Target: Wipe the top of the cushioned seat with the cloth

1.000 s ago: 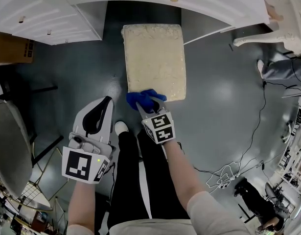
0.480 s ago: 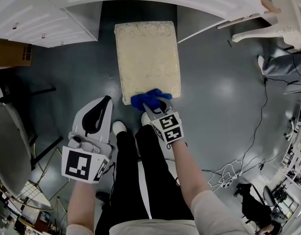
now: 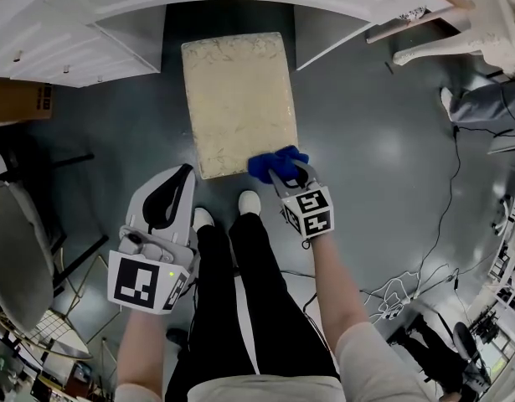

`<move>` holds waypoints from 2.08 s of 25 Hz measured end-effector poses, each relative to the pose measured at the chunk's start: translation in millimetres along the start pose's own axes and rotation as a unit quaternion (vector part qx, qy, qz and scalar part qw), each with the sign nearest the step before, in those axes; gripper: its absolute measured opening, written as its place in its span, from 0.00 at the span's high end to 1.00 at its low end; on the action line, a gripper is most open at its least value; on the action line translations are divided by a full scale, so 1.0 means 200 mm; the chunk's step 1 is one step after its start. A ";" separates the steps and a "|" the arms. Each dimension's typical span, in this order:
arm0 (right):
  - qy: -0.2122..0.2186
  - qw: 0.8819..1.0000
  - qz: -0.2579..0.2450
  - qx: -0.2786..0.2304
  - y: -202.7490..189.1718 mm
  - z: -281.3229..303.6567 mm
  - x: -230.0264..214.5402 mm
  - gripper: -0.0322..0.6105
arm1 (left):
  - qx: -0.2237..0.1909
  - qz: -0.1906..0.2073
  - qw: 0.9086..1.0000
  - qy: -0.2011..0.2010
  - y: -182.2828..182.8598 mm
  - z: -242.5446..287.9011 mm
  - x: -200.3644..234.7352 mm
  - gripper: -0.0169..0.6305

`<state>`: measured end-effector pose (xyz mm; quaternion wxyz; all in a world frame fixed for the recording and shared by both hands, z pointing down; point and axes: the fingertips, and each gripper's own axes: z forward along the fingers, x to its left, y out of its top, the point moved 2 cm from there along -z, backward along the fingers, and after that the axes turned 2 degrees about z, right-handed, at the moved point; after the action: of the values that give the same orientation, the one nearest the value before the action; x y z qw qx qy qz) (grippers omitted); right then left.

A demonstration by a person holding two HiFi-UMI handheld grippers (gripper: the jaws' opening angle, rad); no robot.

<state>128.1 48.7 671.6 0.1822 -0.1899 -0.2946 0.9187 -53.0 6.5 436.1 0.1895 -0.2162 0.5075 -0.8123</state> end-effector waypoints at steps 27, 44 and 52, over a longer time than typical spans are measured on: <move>-0.021 0.996 0.055 -0.064 0.47 -0.62 0.19 0.75 | -0.004 0.048 0.998 -0.029 0.34 -0.19 -0.22 0.97; -0.037 0.981 0.020 -0.189 1.16 -1.44 0.66 0.75 | -0.037 0.096 0.993 -0.061 0.87 -0.51 -0.32 0.97; -0.044 0.968 -0.022 -0.245 1.38 -1.78 0.89 0.74 | -0.068 0.095 0.991 -0.065 1.07 -0.70 -0.37 0.97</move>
<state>75.7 86.5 192.8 0.1369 -0.1816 -0.5228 0.8216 -48.5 60.4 175.2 0.2830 -0.2314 0.5662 -0.7388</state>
